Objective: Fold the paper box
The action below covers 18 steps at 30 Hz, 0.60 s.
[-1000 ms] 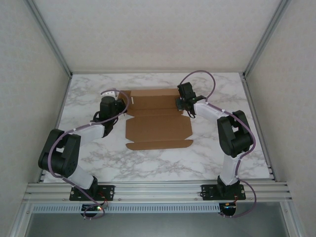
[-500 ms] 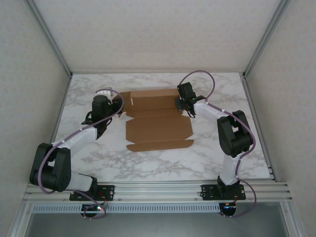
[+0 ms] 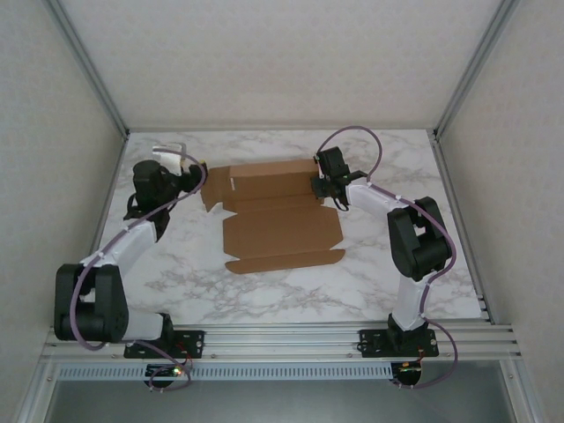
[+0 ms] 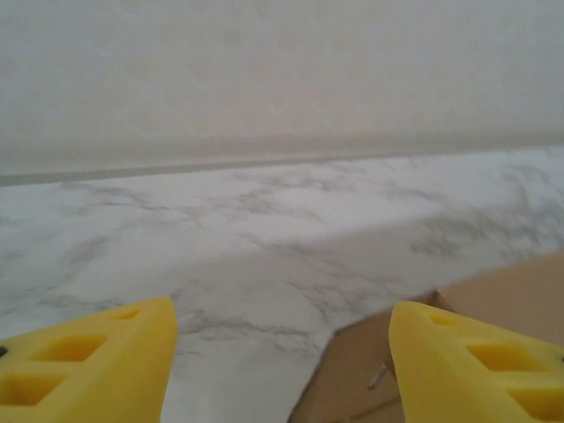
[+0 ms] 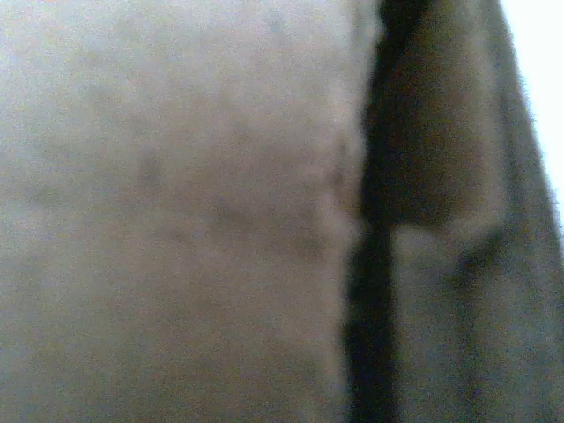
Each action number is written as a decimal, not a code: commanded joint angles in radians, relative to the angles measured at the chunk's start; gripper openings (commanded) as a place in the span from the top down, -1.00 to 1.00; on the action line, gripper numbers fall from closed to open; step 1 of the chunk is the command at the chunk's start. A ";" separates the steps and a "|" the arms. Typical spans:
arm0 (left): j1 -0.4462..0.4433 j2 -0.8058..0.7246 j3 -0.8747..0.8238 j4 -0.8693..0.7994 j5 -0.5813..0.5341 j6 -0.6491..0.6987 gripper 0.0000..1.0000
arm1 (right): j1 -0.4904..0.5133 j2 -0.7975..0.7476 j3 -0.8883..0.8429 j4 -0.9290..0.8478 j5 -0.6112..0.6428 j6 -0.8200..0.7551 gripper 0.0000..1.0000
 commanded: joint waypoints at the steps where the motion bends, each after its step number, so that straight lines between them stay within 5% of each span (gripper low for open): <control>1: 0.015 0.100 0.146 -0.129 0.268 0.147 -0.29 | 0.005 0.030 -0.025 -0.054 -0.038 -0.015 0.67; 18: -0.009 0.259 0.227 -0.222 0.353 0.127 -0.13 | 0.001 0.047 -0.008 -0.066 -0.081 -0.008 0.67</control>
